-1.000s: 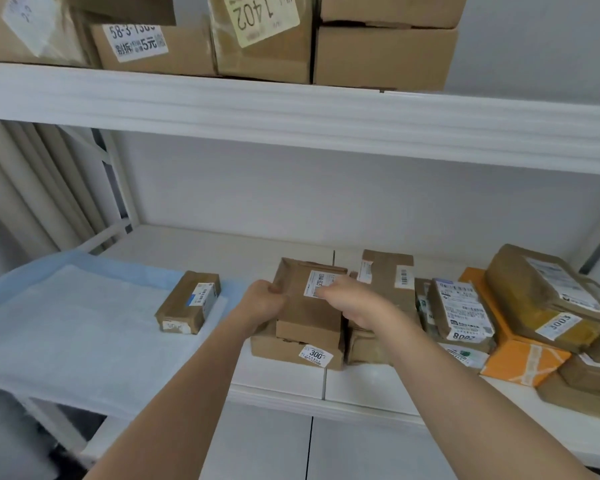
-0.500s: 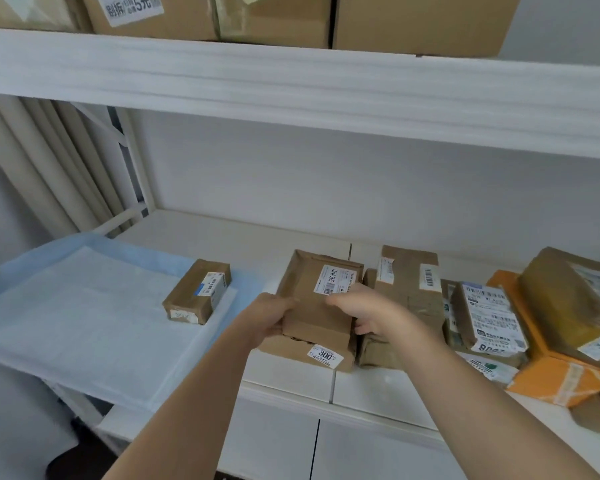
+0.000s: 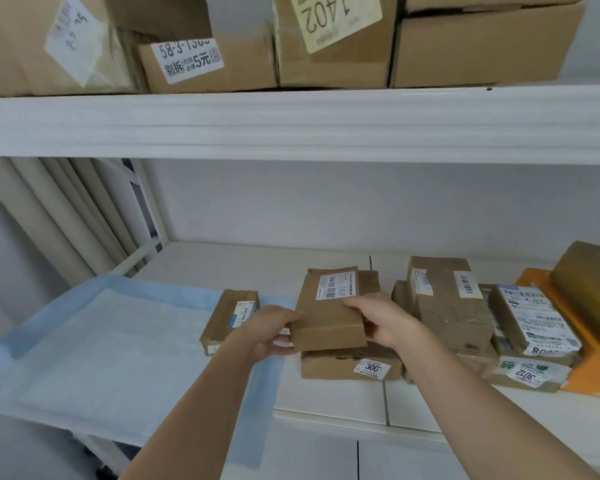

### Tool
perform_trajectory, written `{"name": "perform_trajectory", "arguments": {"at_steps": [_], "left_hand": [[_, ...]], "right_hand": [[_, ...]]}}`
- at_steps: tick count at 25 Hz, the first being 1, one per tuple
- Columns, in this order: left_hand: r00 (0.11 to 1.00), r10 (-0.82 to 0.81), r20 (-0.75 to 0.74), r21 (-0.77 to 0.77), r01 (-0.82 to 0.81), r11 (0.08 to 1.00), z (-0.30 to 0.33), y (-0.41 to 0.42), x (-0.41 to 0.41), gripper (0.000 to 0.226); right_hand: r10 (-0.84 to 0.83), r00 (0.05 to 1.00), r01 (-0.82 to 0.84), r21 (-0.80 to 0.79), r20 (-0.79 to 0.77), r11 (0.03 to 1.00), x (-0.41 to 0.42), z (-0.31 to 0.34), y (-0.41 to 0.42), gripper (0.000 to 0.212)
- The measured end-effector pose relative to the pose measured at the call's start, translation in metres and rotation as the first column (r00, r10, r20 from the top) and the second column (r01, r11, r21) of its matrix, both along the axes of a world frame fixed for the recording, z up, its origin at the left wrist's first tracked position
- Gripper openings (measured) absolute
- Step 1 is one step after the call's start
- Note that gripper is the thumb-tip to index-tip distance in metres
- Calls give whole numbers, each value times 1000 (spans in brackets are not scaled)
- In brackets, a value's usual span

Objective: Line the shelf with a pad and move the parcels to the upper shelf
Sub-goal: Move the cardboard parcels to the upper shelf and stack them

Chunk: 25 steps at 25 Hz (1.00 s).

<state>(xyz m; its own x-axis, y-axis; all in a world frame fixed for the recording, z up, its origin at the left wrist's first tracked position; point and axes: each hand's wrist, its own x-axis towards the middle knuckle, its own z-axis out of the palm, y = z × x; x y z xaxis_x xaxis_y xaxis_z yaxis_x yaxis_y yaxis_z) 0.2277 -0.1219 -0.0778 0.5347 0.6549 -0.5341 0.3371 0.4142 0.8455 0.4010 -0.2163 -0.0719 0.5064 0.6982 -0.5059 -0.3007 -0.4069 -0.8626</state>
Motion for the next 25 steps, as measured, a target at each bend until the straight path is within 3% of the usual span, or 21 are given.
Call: {"name": "perform_trajectory", "arguments": {"at_steps": [4,10,15,17,21,23,25], "left_hand": [[999,-15,41,-36,17,999,0,18,-2,27],[985,-64,163,-38,71,997,-3,28,6,67],[966,-62,249,1,64,998,7,39,0,71],[965,-25,262,61,9,998,13,36,-1,62],[970,136,202,154,-169,974,15,42,-5,56],[962,180,205,86,-201,976,11,50,-13,58],[948,234,213,18,-244,970,6,54,-20,49]], "right_hand": [[14,999,-9,87,-52,996,-9,15,3,35],[55,998,-53,120,-12,991,-24,26,15,30],[20,994,-31,102,108,994,-38,32,21,44],[1,987,-13,77,159,997,-38,28,23,51],[16,915,22,-88,404,996,-28,8,22,50],[190,840,-55,-269,508,962,-18,-11,15,48],[343,803,-122,-428,488,896,-10,-32,11,48]]}}
